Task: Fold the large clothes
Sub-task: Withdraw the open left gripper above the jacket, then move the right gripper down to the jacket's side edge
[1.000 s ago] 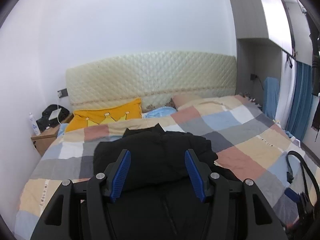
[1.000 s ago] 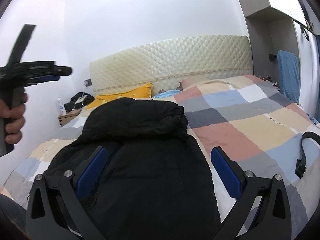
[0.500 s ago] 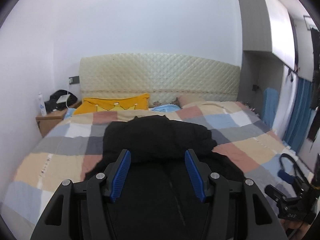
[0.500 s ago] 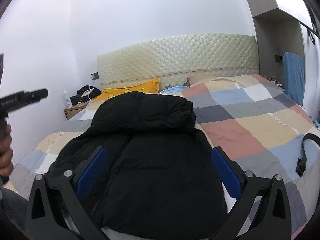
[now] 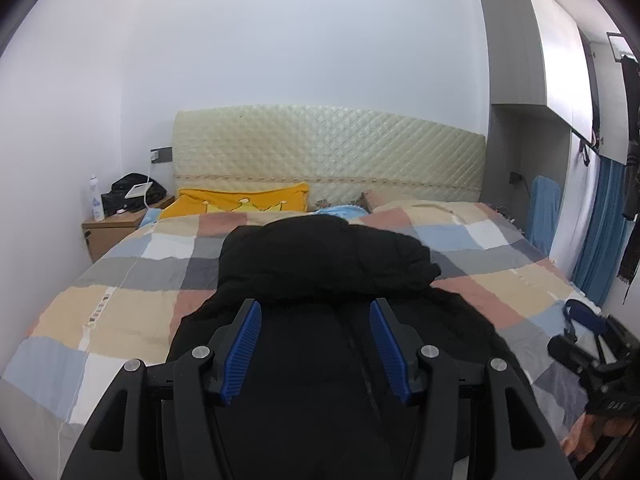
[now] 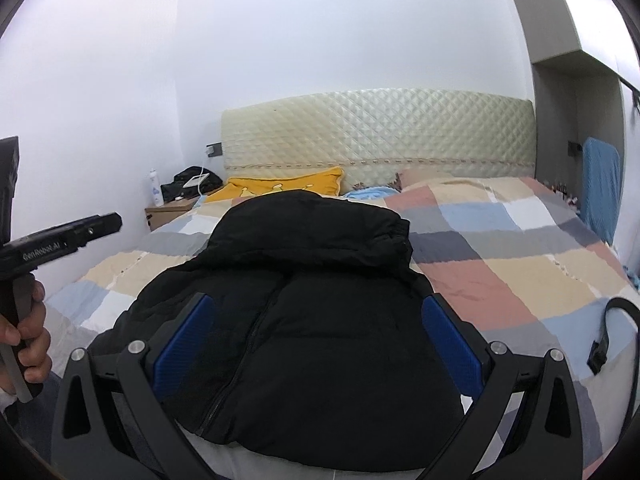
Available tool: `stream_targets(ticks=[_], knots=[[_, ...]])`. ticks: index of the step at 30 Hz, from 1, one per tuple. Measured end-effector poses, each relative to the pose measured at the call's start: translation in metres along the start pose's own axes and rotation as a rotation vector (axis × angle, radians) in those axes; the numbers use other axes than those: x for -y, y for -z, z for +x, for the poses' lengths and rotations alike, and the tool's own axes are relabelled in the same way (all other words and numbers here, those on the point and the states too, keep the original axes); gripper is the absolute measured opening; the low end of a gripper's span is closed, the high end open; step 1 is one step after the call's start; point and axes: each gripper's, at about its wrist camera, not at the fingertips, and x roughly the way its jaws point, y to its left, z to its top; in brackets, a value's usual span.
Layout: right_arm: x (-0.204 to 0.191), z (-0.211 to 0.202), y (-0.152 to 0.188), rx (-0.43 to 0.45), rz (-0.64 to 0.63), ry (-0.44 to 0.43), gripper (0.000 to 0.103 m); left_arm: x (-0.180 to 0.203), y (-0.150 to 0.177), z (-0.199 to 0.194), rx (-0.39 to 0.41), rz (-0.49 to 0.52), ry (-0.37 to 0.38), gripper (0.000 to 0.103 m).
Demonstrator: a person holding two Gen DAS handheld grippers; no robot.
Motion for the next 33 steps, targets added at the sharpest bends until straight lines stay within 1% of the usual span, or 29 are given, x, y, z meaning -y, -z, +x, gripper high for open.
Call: stream_targets(ticks=[4,6,8,10,11,13,14,15,16,18,19,20,22,24,26,27,30,31,33], knots=[[-0.005,0.005,0.002,-0.022,0.001,-0.027,0.103,-0.007,0.013,0.003,-0.027,-0.017,-0.012,0.056],[-0.007,0.007,0.003,-0.034,-0.002,-0.031,0.103,-0.013,0.018,0.005,-0.044,-0.037,-0.002,0.056],[-0.007,0.01,0.003,-0.043,-0.008,-0.025,0.103,-0.016,0.021,0.009,-0.06,-0.042,0.002,0.056],[-0.007,0.015,0.004,-0.062,-0.017,-0.008,0.103,-0.017,0.024,0.014,-0.071,-0.036,-0.016,0.056],[-0.004,0.018,0.004,-0.07,-0.009,-0.01,0.103,-0.017,0.024,0.016,-0.077,-0.031,-0.022,0.056],[0.008,0.025,0.005,-0.099,0.041,-0.048,0.103,-0.015,0.028,0.022,-0.097,-0.017,-0.026,0.056],[0.017,0.03,0.005,-0.117,0.069,-0.053,0.103,-0.014,0.029,0.024,-0.108,-0.021,-0.011,0.056],[0.029,0.036,0.005,-0.135,0.105,-0.038,0.103,-0.015,0.031,0.027,-0.127,-0.041,0.029,0.056],[0.034,0.038,0.005,-0.145,0.119,-0.036,0.103,-0.017,0.032,0.029,-0.141,-0.055,0.054,0.056],[0.051,0.047,0.004,-0.176,0.139,-0.02,0.103,-0.017,0.034,0.03,-0.153,-0.068,0.069,0.056],[0.057,0.049,0.002,-0.184,0.142,-0.002,0.103,-0.017,0.035,0.031,-0.154,-0.065,0.068,0.056],[0.066,0.051,0.0,-0.195,0.147,0.022,0.103,-0.017,0.035,0.031,-0.157,-0.072,0.083,0.056],[0.081,0.054,-0.003,-0.209,0.184,0.033,0.103,-0.023,0.034,0.033,-0.171,-0.115,0.126,0.056],[0.093,0.056,-0.003,-0.229,0.22,0.042,0.103,-0.029,0.034,0.035,-0.176,-0.144,0.128,0.056],[0.103,0.06,-0.002,-0.267,0.234,0.058,0.103,-0.031,0.035,0.035,-0.172,-0.143,0.099,0.056],[0.106,0.065,0.0,-0.307,0.225,0.077,0.103,-0.031,0.035,0.035,-0.169,-0.138,0.089,0.056],[0.112,0.082,0.012,-0.452,0.138,0.137,0.103,-0.03,0.036,0.036,-0.172,-0.138,0.102,0.056],[0.115,0.087,0.018,-0.496,0.128,0.133,0.103,-0.03,0.036,0.036,-0.175,-0.138,0.105,0.056],[0.124,0.09,0.028,-0.557,0.146,0.139,0.103,-0.028,0.037,0.038,-0.181,-0.135,0.11,0.056]])
